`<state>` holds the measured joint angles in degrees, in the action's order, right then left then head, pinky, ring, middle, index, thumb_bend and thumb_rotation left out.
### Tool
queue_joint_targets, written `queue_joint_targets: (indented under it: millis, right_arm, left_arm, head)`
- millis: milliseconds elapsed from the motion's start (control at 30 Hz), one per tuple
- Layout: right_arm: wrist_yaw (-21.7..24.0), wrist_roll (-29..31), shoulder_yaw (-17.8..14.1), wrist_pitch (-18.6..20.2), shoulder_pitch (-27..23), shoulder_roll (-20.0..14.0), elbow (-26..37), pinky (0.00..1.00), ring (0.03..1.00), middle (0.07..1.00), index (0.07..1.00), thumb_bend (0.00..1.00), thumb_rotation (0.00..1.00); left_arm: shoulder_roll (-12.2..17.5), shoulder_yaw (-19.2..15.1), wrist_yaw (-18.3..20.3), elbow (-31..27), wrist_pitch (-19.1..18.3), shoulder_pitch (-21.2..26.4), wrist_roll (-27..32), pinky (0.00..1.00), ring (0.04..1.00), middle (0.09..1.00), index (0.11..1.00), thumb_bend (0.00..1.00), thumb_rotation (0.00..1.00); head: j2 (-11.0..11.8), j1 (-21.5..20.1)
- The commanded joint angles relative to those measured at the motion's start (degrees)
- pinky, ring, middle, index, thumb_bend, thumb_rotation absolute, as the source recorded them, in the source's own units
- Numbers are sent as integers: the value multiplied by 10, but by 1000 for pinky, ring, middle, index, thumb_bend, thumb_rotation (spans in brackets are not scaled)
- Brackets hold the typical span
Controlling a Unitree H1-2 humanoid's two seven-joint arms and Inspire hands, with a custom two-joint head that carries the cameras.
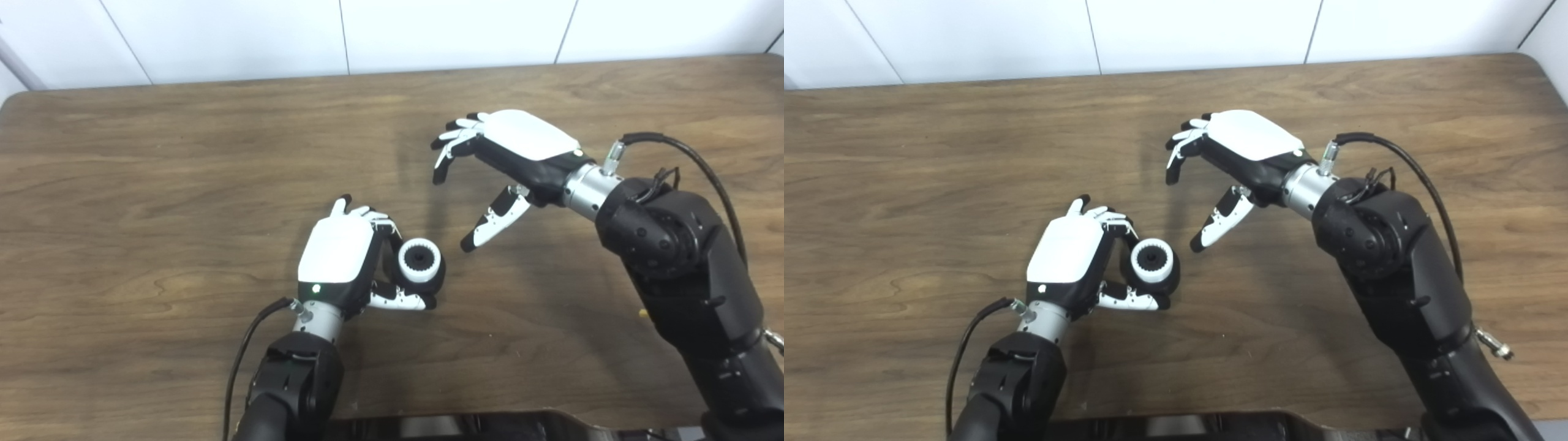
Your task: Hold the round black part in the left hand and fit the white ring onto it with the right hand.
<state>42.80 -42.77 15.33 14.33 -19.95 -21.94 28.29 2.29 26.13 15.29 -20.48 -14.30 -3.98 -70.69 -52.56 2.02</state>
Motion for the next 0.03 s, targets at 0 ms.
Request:
queue_joint_targets:
  millis: [0]
  right_arm:
    - [-4, 6, -11, 2, -23, -10, 19, 1000, 960, 868, 636, 949, 260]
  left_arm:
    - [4, 0, 5, 8, 8, 3, 7, 1000, 864, 757, 488, 522, 64]
  head:
    - [-1, 0]
